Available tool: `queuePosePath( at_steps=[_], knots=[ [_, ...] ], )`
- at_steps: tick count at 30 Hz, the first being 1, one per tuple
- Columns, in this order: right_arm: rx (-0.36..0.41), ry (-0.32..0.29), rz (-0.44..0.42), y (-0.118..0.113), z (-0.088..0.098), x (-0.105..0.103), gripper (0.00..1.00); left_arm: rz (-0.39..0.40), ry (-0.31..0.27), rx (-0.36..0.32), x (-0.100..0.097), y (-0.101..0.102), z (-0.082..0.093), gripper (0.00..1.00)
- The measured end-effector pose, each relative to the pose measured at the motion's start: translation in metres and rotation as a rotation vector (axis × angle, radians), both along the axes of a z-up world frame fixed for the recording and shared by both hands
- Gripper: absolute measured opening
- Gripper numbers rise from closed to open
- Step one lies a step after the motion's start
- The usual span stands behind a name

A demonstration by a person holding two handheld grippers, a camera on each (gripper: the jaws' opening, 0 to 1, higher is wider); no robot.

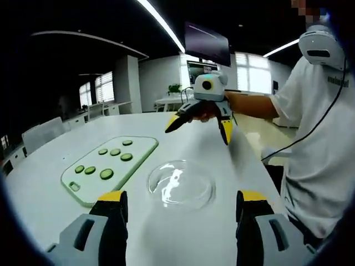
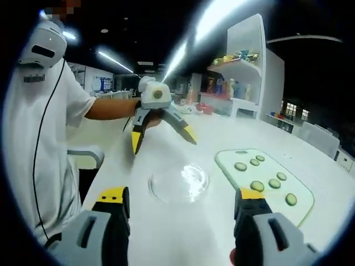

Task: Open the petri dish lid, add cucumber slices into the petri dish, and close the lid

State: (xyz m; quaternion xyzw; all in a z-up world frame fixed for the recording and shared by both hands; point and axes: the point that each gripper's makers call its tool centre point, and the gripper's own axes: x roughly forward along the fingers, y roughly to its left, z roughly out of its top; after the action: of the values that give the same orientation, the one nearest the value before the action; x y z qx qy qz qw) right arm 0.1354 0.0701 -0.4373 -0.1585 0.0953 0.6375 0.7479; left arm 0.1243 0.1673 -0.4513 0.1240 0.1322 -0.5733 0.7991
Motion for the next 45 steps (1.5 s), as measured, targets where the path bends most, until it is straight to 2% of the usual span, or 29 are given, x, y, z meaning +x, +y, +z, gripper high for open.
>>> queuePosePath(
  at_steps=[10,45],
  knots=[
    [-0.020,0.020,0.018,0.009,-0.014,0.004,0.76,-0.007,0.008,-0.008,0.003,-0.003,-0.002,0.80],
    [-0.051,0.041,0.069,0.042,-0.030,0.009,0.75,-0.037,0.023,0.004,0.012,-0.015,-0.015,0.79]
  ],
)
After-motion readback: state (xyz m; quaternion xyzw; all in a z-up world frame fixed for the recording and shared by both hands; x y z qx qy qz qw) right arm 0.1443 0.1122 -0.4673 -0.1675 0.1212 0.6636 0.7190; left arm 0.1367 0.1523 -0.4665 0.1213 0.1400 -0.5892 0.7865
